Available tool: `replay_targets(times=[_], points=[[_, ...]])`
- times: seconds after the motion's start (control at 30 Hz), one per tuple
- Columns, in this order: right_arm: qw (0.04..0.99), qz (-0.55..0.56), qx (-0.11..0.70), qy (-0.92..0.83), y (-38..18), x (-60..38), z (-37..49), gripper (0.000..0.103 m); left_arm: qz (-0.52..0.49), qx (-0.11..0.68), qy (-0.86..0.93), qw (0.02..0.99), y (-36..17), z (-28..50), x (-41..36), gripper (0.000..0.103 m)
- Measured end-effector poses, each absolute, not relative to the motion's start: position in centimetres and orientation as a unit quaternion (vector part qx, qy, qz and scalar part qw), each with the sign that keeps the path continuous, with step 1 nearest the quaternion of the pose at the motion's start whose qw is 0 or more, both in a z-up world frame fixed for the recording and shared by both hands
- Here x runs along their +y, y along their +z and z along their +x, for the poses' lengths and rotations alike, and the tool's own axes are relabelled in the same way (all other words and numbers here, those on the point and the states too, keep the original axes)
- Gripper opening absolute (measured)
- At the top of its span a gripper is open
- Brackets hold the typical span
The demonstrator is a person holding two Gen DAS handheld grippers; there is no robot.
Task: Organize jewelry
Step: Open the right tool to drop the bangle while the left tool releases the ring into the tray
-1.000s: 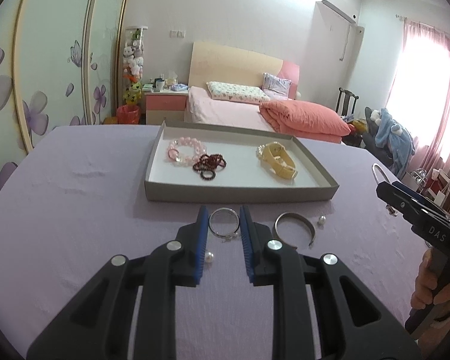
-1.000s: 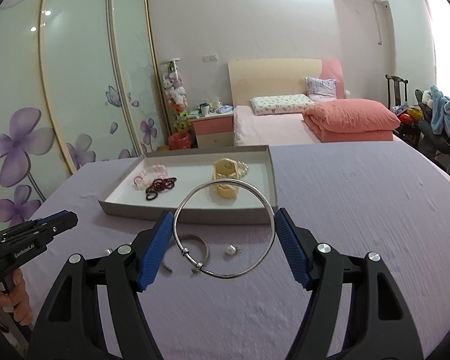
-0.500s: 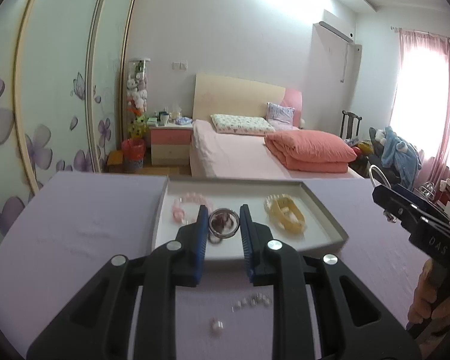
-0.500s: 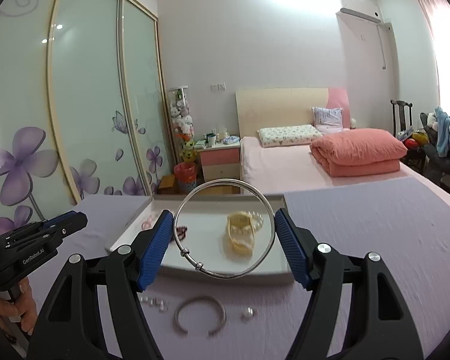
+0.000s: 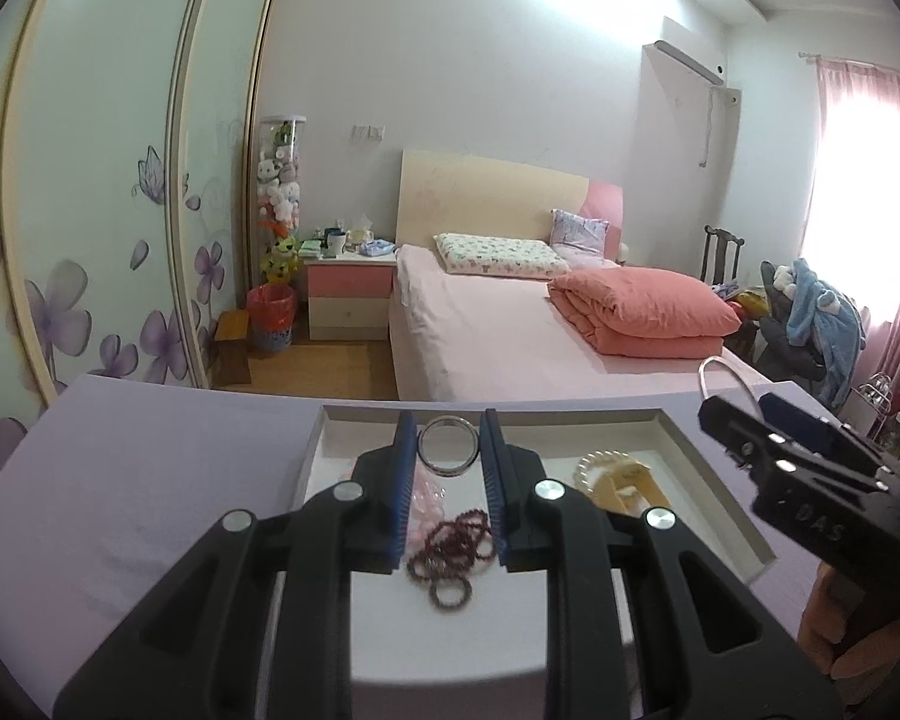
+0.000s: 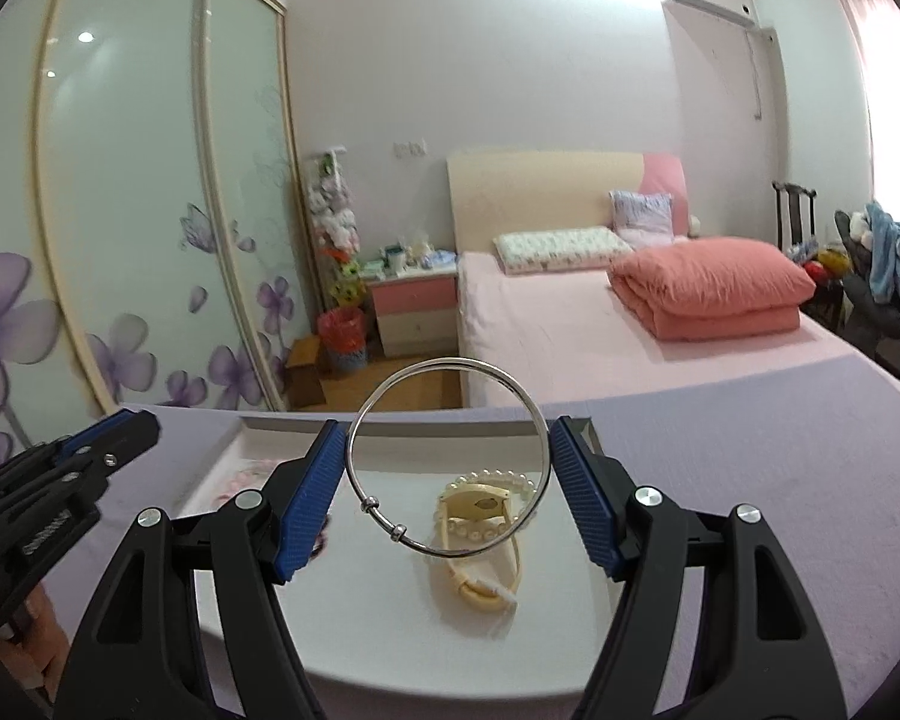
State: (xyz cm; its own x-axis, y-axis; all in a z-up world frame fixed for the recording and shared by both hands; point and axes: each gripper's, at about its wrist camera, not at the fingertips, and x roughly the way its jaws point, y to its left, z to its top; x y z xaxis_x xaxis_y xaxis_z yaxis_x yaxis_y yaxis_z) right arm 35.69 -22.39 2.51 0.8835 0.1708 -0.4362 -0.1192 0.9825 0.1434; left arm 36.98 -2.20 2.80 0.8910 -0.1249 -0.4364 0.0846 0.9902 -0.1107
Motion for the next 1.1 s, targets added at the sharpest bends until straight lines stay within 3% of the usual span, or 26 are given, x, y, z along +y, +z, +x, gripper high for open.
replay_targets(times=[0.37,0.63,0.7,1.1], points=[[0.940,0.068,0.329,0.058,-0.9,-21.5,40.6,0.070,-0.041,0.276,-0.053,0.959,-0.5,41.8,-2.5,0.022],[0.931,0.066,0.352,0.073,-1.4,-21.3,40.9,0.072,-0.038,0.295,-0.062,0.953,-1.8,42.8,-3.1,0.022],[0.931,0.069,0.349,0.077,-1.3,-21.4,40.8,0.081,-0.038,0.300,-0.063,0.951,-2.1,42.8,-3.2,0.022],[0.938,0.075,0.329,0.071,-0.4,-22.5,40.3,0.082,-0.036,0.300,-0.051,0.952,-1.9,42.4,-2.6,0.028]])
